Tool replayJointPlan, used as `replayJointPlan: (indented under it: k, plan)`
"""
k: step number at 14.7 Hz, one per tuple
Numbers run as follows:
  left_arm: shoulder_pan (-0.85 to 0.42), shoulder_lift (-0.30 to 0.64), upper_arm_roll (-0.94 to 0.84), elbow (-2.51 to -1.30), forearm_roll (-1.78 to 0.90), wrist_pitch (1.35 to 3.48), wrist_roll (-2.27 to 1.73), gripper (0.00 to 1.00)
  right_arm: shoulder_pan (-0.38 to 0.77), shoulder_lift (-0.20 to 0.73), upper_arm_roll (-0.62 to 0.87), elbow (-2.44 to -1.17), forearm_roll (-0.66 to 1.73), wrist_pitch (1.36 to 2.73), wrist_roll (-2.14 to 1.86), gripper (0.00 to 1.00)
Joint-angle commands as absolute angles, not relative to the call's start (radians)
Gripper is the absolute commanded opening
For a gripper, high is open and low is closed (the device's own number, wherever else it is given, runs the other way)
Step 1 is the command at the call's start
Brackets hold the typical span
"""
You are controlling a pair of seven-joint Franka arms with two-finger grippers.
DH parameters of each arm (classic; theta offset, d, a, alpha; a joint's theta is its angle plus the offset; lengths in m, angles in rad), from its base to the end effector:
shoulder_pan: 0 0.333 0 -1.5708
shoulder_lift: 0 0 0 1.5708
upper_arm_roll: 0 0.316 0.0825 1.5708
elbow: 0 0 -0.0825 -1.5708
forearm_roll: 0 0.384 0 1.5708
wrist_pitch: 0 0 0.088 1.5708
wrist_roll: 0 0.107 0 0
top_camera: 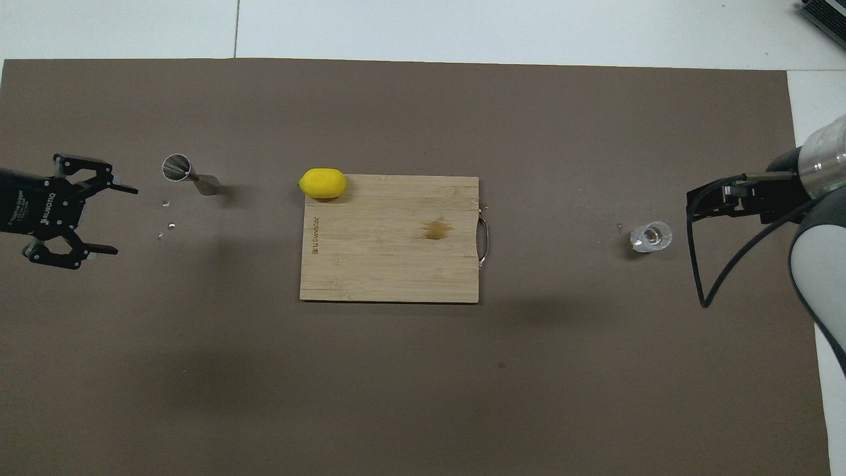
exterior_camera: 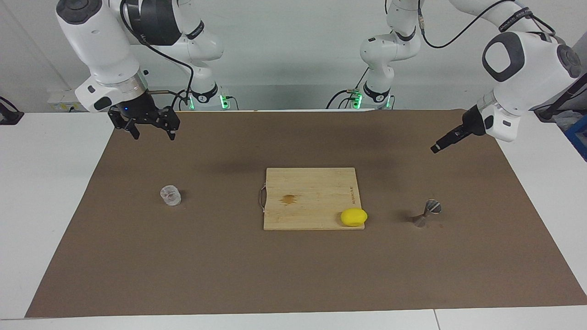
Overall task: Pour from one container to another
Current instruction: 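Move the open left gripper toward the small dark metal cup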
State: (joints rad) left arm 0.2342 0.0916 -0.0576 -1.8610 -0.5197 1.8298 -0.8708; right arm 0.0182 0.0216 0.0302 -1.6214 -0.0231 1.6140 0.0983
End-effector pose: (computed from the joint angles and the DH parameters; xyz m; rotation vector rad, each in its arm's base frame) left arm 0.5743 0.0625 0.4668 2.2068 1.5338 -0.3881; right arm 0.5626 0.0247 0.5923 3.1159 -0.0757 -0.0425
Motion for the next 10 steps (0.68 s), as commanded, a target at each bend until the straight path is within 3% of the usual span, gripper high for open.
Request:
replayJointPlan:
  k: [1,6,10]
  plan:
    - [0.264,0.067,-0.067,-1.963,-0.682,1.969,-1.105,1.0,0.008,0.002,0.037,-1.643,-0.015,1.621,0.117,1.0]
    - [0.324,0.104,-0.069,-2.071,-0.955,2.126,-1.289,1.0,0.008,0.002,0.037,-1.643,-0.015,1.621,0.117,1.0]
    - [0.31,0.172,-0.072,-2.075,-1.078,2.146,-1.282,1.0,0.008,0.003,0.037,-1.643,-0.015,1.621,0.117,1.0]
